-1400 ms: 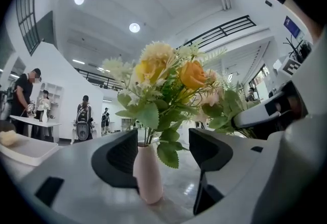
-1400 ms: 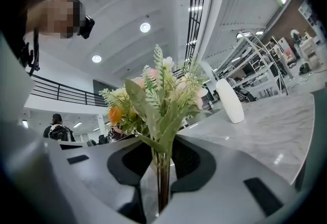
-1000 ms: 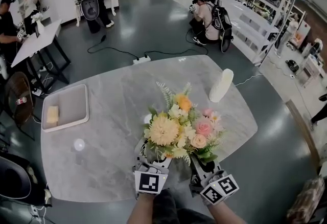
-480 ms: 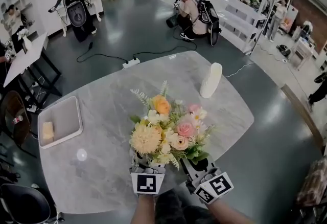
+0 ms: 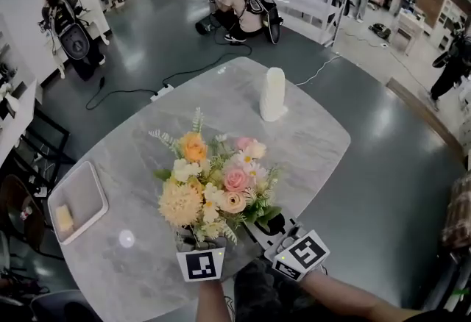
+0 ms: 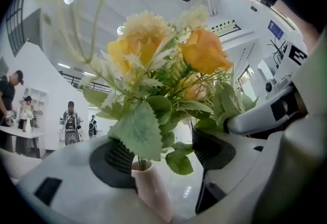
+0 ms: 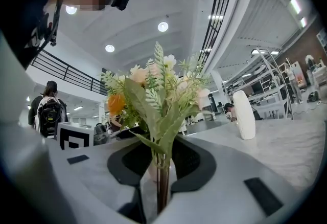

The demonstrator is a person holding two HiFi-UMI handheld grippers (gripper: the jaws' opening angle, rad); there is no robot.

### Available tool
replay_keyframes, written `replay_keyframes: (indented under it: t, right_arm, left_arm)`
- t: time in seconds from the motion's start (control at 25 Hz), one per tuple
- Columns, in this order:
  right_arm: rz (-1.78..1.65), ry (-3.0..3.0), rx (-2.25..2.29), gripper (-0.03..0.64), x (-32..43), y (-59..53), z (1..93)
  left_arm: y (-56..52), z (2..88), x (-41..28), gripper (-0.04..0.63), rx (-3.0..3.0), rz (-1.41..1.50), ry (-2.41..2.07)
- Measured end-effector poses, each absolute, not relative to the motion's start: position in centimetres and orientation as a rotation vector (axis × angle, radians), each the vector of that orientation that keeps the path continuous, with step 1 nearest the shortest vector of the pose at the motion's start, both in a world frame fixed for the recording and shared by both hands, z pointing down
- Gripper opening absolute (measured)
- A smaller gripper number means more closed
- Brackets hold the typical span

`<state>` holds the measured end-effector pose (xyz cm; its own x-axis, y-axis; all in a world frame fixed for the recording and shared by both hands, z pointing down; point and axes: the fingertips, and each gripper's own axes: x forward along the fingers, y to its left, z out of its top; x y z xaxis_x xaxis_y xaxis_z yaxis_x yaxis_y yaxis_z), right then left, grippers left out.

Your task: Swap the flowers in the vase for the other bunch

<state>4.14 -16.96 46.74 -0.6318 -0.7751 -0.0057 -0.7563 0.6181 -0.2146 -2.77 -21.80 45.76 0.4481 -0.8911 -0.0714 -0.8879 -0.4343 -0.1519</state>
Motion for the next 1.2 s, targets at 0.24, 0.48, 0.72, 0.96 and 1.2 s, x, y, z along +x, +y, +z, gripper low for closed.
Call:
replay_keyframes:
  t: [0.24, 0.48, 0.72, 0.96, 1.2]
  right_arm:
    - [-0.269, 2.74, -1.291, 0.101, 4.5, -16.5, 45.7]
    - [-0.242, 2.748, -1.27, 0.1, 4.0, -16.1, 44.8]
    - [-0.25, 2.741, -1.259, 0.101, 3.7, -15.3, 43.9]
    - [-0.261, 2.732, -1.245, 0.101, 3.6, -15.0, 42.3]
    - [-0.259, 2.729, -1.225, 0.101, 3.5, -14.5, 41.6]
  left_arm:
    - [-21.5, 44.5, -2.5, 0.285, -2.518, 0.012, 1.587]
    - [-21.0, 43.6, -3.7, 0.168, -2.484, 0.035, 1.649]
    - [-20.3, 42.7, -5.1, 0.123, -2.485, 0.088, 1.707]
    - [-19.7, 41.0, -5.8, 0.114, -2.486, 0.123, 1.718]
    - [-18.9, 39.6, -6.6, 0.104, -2.474, 0.183, 1.746]
